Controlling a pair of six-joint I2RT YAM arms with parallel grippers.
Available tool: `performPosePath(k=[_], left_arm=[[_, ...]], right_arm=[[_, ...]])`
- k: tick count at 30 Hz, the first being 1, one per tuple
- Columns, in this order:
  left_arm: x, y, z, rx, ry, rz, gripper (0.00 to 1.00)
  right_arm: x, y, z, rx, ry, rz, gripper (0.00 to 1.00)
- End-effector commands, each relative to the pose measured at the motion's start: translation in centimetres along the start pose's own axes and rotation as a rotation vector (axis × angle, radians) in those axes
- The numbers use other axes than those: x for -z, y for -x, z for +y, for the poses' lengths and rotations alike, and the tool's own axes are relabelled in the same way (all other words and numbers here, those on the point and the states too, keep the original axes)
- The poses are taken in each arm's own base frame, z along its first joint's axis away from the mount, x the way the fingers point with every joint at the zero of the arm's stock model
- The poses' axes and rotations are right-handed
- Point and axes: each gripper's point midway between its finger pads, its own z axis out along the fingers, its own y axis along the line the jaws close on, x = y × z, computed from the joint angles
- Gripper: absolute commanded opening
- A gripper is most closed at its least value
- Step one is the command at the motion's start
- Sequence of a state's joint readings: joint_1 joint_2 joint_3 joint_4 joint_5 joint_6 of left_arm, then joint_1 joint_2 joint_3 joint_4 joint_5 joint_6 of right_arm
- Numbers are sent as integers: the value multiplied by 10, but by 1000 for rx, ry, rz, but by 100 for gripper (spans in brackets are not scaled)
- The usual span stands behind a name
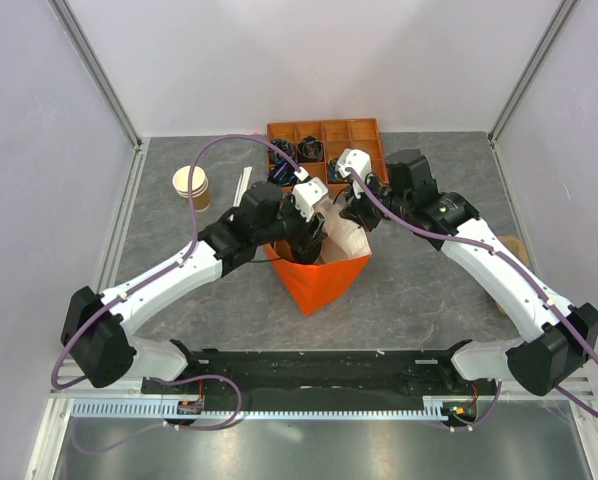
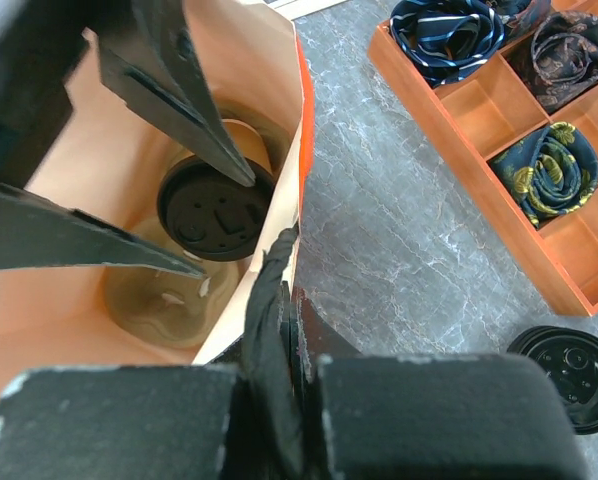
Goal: Pack the takeout coffee
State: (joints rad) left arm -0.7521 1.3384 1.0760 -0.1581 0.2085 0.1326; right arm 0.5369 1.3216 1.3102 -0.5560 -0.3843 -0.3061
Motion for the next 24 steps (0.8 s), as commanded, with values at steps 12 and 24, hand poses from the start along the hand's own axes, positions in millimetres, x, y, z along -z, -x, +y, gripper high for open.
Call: performPosePath(k=[12,24], left_arm=[[15,31,-18,71,-64,-258,32],[41,69,-16,37,-36,-503,17]], right_arm=[[2,8,-9,16,-55,-3,0],[-2,7,-15,-22,-74,11,0]])
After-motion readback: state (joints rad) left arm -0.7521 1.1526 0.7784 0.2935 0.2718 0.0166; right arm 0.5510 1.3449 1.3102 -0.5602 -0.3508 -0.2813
